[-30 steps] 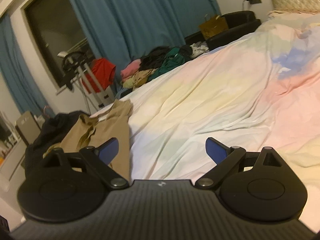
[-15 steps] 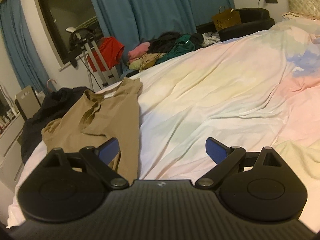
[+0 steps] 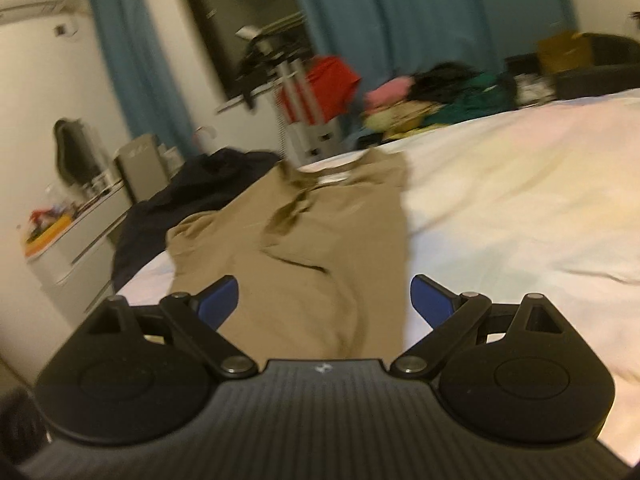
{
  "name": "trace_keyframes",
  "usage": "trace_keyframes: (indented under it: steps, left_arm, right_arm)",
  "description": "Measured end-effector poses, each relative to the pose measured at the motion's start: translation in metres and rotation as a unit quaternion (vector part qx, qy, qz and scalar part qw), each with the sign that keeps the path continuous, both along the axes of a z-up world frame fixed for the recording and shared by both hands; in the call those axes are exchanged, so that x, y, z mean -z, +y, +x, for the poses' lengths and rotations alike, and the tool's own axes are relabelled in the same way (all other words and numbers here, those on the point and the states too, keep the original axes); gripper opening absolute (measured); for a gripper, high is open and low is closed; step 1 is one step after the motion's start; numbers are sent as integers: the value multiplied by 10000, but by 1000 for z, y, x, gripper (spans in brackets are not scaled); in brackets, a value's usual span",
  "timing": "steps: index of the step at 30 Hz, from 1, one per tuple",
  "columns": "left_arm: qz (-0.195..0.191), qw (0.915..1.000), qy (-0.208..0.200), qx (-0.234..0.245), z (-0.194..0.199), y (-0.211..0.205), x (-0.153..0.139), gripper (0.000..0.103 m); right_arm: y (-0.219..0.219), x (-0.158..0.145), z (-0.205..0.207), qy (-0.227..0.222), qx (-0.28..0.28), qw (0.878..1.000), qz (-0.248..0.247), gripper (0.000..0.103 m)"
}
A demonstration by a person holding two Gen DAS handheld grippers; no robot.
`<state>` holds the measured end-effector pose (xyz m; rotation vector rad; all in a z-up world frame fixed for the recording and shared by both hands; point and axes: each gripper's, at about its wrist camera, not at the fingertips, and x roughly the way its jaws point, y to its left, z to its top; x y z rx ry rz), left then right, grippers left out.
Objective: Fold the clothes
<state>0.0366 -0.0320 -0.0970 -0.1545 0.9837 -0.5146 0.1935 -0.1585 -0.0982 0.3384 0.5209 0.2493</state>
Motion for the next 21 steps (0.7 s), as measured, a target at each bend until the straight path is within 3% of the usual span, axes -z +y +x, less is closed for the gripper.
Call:
trace_keyframes:
  steps: [2, 5, 12, 13, 14, 16, 17, 19, 21]
  left_arm:
    - [-120, 9999, 60, -91, 0, 5, 2, 13]
    - [-370, 9989, 179, -235, -1, 15, 4, 5]
    - [-793, 9955, 401, -316, -6, 31, 9, 4]
    - [-803, 9955, 404, -301, -6, 32, 10, 4]
    - [-813, 9954, 408, -287, -6, 33, 11, 4]
    - [-835, 9953, 418, -258, -5, 34, 12, 4]
    - [-854, 9951, 429, -245, -4, 34, 13, 4]
    - [-899, 9947, 450, -220, -2, 35, 14, 3]
    - [-989, 9938, 461, -203, -2, 37, 15, 3]
  right_arm:
    - [16, 0, 37, 161, -301, 9994, 78, 94]
    - [51, 6, 95, 366, -574, 9975, -195, 94]
    - [132, 38, 202, 709, -667, 9891, -1107, 94]
    - [140, 46, 212, 781, -608, 9867, -1286, 88]
    - [145, 53, 219, 857, -552, 9844, -1436, 72]
    - [154, 65, 231, 927, -461, 9802, -1688, 64]
    - [157, 68, 234, 872, -436, 9795, -1760, 42]
    - [162, 68, 235, 736, -299, 9782, -1917, 11]
    - [162, 51, 235, 501, -211, 9818, -1820, 9]
